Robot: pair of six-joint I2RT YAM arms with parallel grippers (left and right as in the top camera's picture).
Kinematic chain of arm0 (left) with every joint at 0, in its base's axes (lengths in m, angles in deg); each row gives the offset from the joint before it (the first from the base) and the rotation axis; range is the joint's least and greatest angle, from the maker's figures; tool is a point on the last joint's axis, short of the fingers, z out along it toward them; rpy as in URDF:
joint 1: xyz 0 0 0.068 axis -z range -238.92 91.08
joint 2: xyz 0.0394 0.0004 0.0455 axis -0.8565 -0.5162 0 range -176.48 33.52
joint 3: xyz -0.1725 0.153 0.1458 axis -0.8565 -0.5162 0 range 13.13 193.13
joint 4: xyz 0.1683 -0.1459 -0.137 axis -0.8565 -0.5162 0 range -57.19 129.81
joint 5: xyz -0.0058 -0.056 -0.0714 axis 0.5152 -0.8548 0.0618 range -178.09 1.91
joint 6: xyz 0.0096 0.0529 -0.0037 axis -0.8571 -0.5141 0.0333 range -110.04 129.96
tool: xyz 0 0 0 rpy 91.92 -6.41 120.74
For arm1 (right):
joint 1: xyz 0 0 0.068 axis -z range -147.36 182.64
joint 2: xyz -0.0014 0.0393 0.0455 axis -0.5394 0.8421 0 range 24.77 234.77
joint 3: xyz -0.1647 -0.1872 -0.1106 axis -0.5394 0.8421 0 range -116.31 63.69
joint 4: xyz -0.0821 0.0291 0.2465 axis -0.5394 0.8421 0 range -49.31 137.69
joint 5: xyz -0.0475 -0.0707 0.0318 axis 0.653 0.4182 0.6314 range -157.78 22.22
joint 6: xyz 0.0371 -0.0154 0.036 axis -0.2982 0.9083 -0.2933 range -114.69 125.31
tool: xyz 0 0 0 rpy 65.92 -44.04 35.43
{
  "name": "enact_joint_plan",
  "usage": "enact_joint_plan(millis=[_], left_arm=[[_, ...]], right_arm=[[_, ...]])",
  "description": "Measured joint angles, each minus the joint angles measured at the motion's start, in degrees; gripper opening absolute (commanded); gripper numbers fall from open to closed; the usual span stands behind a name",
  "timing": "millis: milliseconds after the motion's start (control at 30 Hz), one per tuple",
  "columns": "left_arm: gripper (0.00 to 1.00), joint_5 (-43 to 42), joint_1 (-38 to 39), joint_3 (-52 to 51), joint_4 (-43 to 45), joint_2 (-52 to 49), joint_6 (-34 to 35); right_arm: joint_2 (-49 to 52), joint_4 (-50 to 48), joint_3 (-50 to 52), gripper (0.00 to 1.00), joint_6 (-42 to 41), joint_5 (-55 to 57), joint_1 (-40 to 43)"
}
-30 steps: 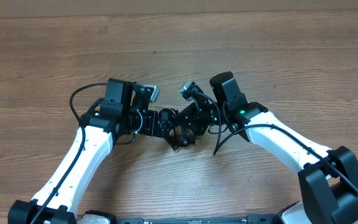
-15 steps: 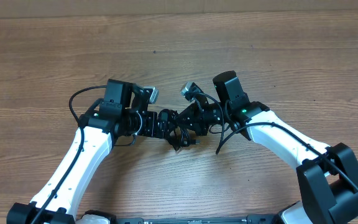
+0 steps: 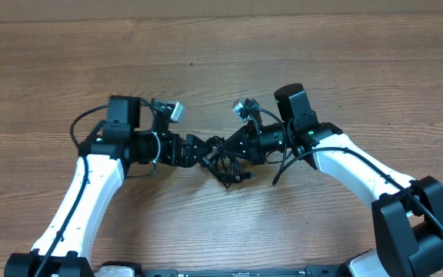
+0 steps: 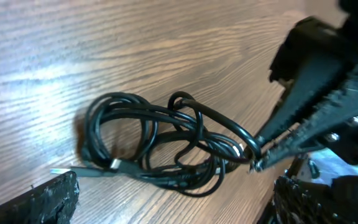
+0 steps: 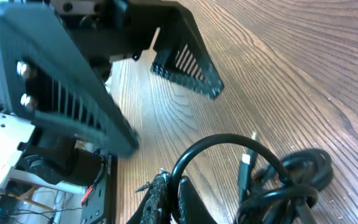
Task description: Untangle cables
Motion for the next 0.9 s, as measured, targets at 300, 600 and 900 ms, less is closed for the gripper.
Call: enact_joint_plan(millis=[300,600,900], left_arm=[[1.00,0.85,-1.70,0.00,-0.52,0.00,-2.43],[1.00,4.17,-1.70,0.00,-0.70,0.00,-2.84],[1.00,8.07,-1.70,0.00,-2.16,0.00,-2.84]], right_arm=[[-0.02,-5.95,0.00,0.04,-0.50,-10.10,0.33],[-0.11,-14.82,-0.02,0.04,-1.92,-21.40,0.33],[-0.13,-6.78,-0.04,0.04,-10.80,-5.49,0.33]])
